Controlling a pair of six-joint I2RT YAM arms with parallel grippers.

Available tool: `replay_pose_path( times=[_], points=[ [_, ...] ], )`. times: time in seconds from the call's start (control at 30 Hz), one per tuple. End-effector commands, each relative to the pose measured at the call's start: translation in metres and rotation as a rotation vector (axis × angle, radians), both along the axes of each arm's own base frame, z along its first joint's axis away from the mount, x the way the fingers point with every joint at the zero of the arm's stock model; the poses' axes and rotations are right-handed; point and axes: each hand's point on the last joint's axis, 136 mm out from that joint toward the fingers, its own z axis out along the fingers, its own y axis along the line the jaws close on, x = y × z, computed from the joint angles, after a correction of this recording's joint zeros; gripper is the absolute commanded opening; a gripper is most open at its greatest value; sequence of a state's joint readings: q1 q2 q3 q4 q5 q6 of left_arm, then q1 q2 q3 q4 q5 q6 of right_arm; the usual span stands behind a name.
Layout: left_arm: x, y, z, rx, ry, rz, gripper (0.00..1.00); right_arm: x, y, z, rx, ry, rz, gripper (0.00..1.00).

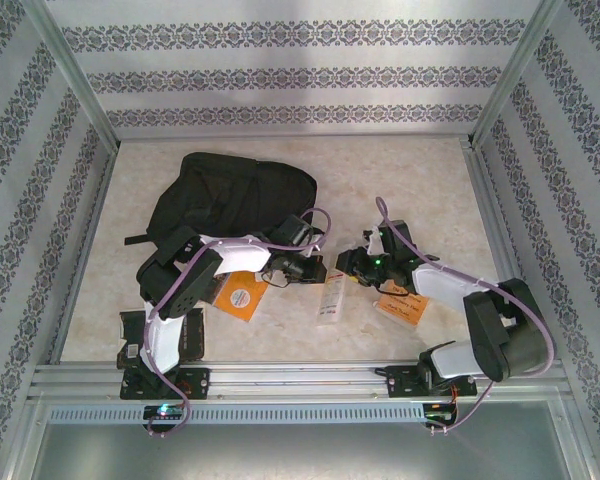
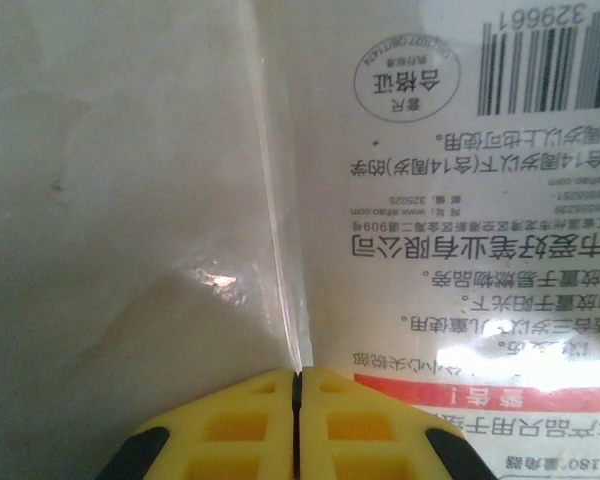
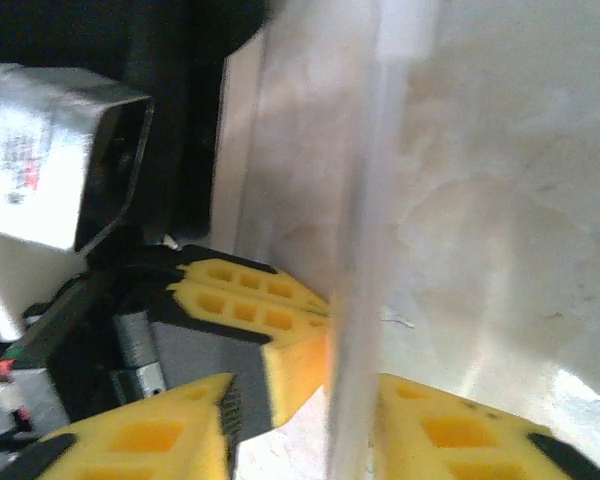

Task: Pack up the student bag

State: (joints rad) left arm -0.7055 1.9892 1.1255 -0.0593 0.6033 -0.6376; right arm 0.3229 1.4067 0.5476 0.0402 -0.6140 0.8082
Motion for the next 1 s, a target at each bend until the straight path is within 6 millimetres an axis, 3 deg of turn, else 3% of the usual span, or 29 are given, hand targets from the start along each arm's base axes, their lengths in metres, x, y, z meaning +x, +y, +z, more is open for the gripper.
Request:
replay_pose_path(
  times=[0.0,0.17,0.3,0.5,0.67,0.8,0.97],
  points=[
    [0.002,0.003,-0.013,0.015,-0.008,0.028,0.08,-0.002,-0.006,-0.015,-0.052,0.03,-0.013,0.29],
    [0.003,0.009,0.0,0.006,-0.029,0.044,0.14,-0.003,-0.02,-0.017,-0.135,0.03,-0.05,0.11],
    [0.006,0.021,0.026,0.002,-0.078,0.07,0.28,-0.003,-0.029,0.005,-0.184,-0.045,-0.068,0.08],
    [0.012,0.045,0.089,0.013,-0.219,0.094,0.54,-0.004,-0.027,0.068,-0.201,-0.265,-0.04,0.09],
    [0.015,0.071,0.143,-0.055,-0.291,0.109,0.69,-0.014,0.005,0.137,-0.062,-0.472,0.106,0.08],
    [0.012,0.085,0.18,-0.202,-0.296,0.087,0.75,-0.032,0.03,0.186,0.076,-0.602,0.225,0.08],
    [-0.008,0.074,0.227,-0.401,-0.328,-0.016,0.76,-0.049,0.052,0.214,0.21,-0.634,0.356,0.08]
  ],
)
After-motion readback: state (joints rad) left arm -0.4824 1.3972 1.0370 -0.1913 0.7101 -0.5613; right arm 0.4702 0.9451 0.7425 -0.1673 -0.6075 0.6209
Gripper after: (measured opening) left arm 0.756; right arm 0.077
